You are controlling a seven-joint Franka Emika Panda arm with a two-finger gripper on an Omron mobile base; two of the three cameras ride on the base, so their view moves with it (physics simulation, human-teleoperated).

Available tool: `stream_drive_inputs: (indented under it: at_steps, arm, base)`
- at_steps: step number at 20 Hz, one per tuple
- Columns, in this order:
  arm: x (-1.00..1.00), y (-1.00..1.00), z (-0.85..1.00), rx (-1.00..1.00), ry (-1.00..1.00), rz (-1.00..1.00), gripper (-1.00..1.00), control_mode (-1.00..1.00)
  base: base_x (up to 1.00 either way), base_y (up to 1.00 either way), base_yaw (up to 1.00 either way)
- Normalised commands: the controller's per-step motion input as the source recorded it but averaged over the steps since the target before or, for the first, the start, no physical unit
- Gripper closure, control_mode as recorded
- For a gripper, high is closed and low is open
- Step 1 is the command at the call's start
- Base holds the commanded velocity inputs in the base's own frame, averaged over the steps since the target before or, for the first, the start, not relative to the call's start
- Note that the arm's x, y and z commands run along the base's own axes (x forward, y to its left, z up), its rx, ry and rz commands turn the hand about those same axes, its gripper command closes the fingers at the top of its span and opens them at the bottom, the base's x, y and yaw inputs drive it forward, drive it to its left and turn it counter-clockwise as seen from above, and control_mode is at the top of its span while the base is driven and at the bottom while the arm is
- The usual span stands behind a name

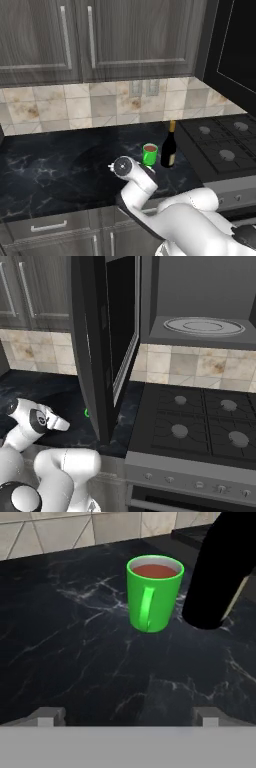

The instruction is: Place the microwavable item in the microwave. Then, close the microwave door and press the start button.

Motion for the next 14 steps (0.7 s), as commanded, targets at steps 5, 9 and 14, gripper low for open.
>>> stream_drive_inputs:
  at_steps: [5, 9, 14]
  arm:
    - [0.18, 0.0, -0.11, -0.01, -0.17, -0.14, -1.0, -1.0]
    - [0.02, 0.0, 0.0, -0.07, -0.05, -0.27, -1.0, -1.0]
    - [0.0, -0.06, 0.0, -0.11, -0.05, -0.27, -1.0, -1.0]
  base:
    - [0.0, 0.0, 0.0]
    - [0.0, 0.0, 0.0]
    - [0.0, 0.0, 0.0]
